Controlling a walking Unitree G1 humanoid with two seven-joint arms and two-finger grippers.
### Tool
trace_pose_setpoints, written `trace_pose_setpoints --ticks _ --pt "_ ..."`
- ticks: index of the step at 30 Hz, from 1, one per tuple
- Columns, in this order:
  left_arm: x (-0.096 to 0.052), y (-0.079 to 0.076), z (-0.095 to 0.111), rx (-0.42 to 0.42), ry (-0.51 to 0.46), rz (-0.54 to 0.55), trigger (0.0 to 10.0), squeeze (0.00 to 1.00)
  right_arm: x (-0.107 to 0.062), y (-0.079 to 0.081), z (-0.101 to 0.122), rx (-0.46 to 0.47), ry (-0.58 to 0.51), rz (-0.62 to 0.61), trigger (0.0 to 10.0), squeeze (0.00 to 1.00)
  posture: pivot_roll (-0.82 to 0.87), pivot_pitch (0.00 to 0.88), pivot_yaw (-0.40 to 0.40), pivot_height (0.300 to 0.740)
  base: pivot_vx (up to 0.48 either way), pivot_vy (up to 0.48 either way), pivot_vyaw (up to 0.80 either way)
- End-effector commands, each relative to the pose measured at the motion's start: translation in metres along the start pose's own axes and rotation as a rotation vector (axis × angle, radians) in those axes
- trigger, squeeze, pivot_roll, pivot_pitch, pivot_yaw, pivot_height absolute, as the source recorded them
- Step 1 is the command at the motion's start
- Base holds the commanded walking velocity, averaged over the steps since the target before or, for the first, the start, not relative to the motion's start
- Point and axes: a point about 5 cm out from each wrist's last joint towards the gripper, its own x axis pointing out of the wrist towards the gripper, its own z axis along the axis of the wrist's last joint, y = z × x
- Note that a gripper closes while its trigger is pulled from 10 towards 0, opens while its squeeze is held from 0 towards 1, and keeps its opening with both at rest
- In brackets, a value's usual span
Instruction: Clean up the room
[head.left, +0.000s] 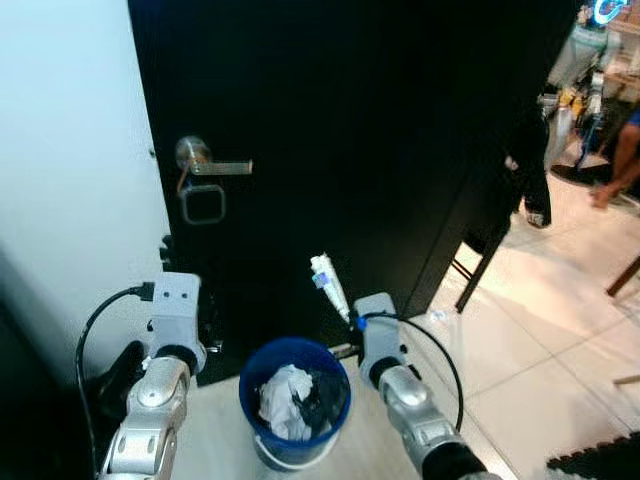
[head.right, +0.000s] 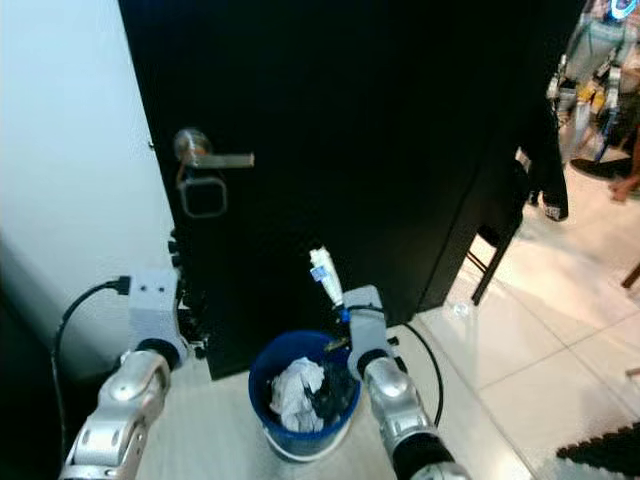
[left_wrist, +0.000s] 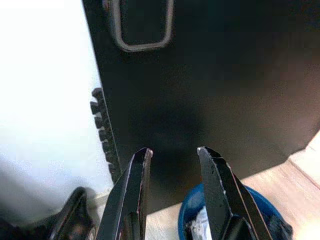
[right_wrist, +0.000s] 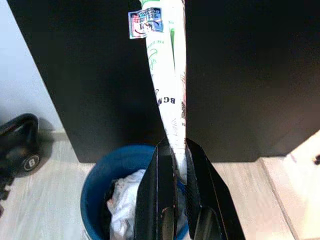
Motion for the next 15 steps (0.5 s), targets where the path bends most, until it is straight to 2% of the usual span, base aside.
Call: trace_pose_setpoints --ticks 1,15 --pt "0.0000 0.0007 -0.0017 0.006 0.013 0.002 10.0 0.00 0.0011 0.0018 0.0017 0.003 -0.004 0.001 10.0 0.00 0.16 0.000 -0.113 0.740 0.330 0.000 0.00" --pt "0.0050 -0.0051 -0.0008 0.005 0.015 -0.021 10.0 0.00 0.0009 -0.0037 0.0028 0.002 -0.009 -0.019 10.0 0.00 0.15 0.000 -0.104 0.740 0.314 0.000 0.00"
